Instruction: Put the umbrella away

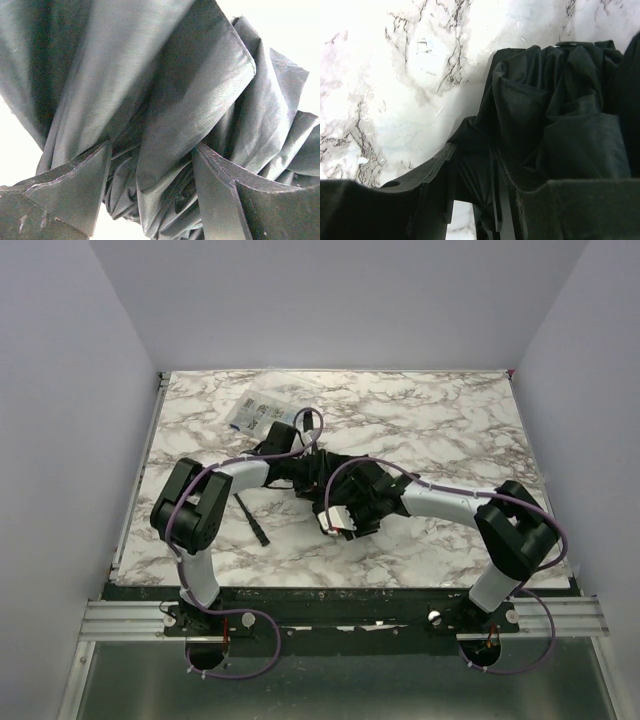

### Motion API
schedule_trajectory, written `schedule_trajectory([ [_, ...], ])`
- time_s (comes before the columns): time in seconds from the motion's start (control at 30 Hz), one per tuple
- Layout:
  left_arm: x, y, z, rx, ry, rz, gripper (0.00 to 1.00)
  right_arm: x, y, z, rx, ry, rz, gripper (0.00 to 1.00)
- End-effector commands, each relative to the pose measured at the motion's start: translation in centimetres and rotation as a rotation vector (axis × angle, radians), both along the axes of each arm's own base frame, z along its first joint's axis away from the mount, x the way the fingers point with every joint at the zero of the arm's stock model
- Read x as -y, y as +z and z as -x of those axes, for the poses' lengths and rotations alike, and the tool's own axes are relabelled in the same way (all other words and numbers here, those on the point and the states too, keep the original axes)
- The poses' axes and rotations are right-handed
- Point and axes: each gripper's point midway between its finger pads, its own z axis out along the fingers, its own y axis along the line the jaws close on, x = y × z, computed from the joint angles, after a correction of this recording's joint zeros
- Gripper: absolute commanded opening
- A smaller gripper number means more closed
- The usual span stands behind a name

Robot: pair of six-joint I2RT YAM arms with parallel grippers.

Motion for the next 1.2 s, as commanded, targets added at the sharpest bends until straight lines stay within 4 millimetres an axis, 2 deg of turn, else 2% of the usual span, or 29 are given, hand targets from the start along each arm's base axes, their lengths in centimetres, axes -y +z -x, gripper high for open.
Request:
schedule_trajectory([
  [0.0, -0.1, 4.0, 0.3, 0.018, -0.009, 0.109, 0.67, 2.8, -1.8, 0.7, -0.056, -0.021, 0.11, 0.39],
  [0.1, -0.4, 5.8, -1.0, 0.073, 0.021, 0.119, 0.67, 3.0, -1.3, 1.3, -0.072, 0.013, 0.112, 0.4],
  [0.27, -0.6, 7.9, -2.6, 0.12, 0.041, 0.128, 0.67, 2.6, 0.8, 2.6, -0.101, 0.088, 0.072, 0.48],
  [0.5, -2.2, 8.6, -3.3, 0.164, 0.085, 0.105, 0.67, 3.2, 4.4, 5.5, -0.181, 0.177, 0.043, 0.54],
  [0.77, -5.1, 10.6, -4.5, 0.306, 0.167, 0.026, 0.67, 5.1, 8.4, 9.4, -0.231, 0.248, 0.01, 0.67],
  [0.87, -6.2, 11.5, -5.4, 0.39, 0.209, -0.034, 0.68, 4.5, 10.5, 8.2, -0.143, 0.182, -0.047, 0.69],
  [0.93, -6.9, 12.0, -6.1, 0.424, 0.246, -0.057, 0.69, 3.3, 12.5, 6.2, -0.007, 0.124, -0.139, 0.76],
  [1.0, -7.4, 12.0, -6.6, 0.397, 0.292, -0.037, 0.8, 2.1, 14.5, 3.8, 0.158, 0.055, -0.261, 0.91],
  [1.03, -7.4, 11.7, -6.9, 0.365, 0.31, -0.015, 0.8, 1.6, 14.9, 2.8, 0.242, 0.032, -0.323, 1.0],
  [1.07, -7.4, 11.3, -7.1, 0.331, 0.32, 0.003, 0.8, 1.3, 15.3, 2.2, 0.319, 0.029, -0.381, 1.0],
  [1.17, -7.3, 9.7, -7.6, 0.271, 0.338, -0.016, 0.79, 1.1, 14.4, 1.1, 0.481, 0.034, -0.468, 1.0],
])
